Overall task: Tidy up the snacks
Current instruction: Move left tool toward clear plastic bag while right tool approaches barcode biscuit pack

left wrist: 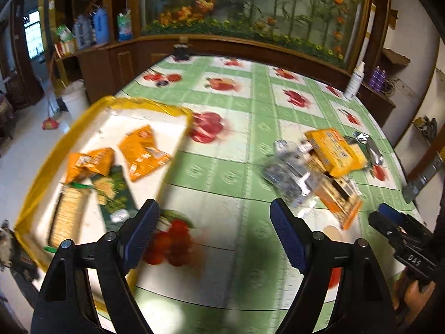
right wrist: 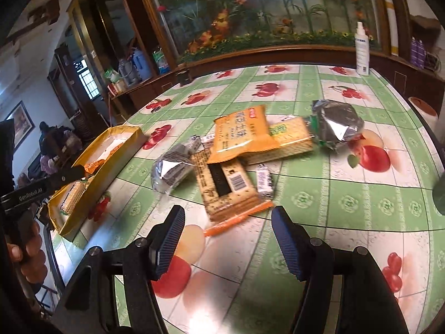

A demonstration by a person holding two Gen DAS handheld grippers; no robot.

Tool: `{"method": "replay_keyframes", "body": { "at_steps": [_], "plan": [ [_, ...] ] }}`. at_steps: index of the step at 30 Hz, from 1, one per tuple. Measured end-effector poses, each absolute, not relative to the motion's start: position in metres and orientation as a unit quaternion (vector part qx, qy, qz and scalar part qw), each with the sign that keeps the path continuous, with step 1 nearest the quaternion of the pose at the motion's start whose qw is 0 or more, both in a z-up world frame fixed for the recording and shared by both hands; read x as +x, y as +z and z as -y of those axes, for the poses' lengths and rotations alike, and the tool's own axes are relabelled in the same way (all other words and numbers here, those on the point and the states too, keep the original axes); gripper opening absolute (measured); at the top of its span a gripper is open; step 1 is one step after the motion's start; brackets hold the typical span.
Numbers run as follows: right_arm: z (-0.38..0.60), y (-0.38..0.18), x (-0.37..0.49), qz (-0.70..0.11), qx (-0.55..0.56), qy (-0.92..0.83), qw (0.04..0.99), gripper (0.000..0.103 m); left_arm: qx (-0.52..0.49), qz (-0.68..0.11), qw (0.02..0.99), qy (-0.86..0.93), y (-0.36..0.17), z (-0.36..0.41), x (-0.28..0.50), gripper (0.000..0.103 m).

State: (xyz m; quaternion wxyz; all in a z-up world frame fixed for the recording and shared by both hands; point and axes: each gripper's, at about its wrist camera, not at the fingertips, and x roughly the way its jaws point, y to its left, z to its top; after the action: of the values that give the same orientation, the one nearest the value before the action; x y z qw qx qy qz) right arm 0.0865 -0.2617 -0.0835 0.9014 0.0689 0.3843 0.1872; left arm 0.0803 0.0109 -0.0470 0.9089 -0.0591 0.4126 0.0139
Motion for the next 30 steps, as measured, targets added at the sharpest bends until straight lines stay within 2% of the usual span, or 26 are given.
{"method": "replay_keyframes", "body": {
  "at_steps": [8,14,17,27,30],
  "plan": [
    [0.273,-0.089,0.088,-0.385,0.079,0.187,0.900,0.067,-0.065,-0.433,0.899,-0.005,-0.054,0.023,0.096,0.082],
    [0.267,-0.091,0.096,-0.395,0.071,0.191,0.896,0.068,-0.117,-0.461,0.879,-0.026,-0.065,0.035,0.130,0.082],
    [0.261,-0.092,0.102,-0.398,0.057,0.196,0.894,0.072,-0.135,-0.476,0.868,-0.037,-0.071,0.041,0.148,0.082],
    [0.242,-0.097,0.128,-0.412,0.028,0.198,0.889,0.073,-0.155,-0.511,0.845,-0.037,-0.097,0.055,0.184,0.082],
    [0.236,-0.098,0.135,-0.416,0.017,0.199,0.887,0.073,-0.137,-0.500,0.855,-0.025,-0.101,0.054,0.183,0.082]
  ]
}}
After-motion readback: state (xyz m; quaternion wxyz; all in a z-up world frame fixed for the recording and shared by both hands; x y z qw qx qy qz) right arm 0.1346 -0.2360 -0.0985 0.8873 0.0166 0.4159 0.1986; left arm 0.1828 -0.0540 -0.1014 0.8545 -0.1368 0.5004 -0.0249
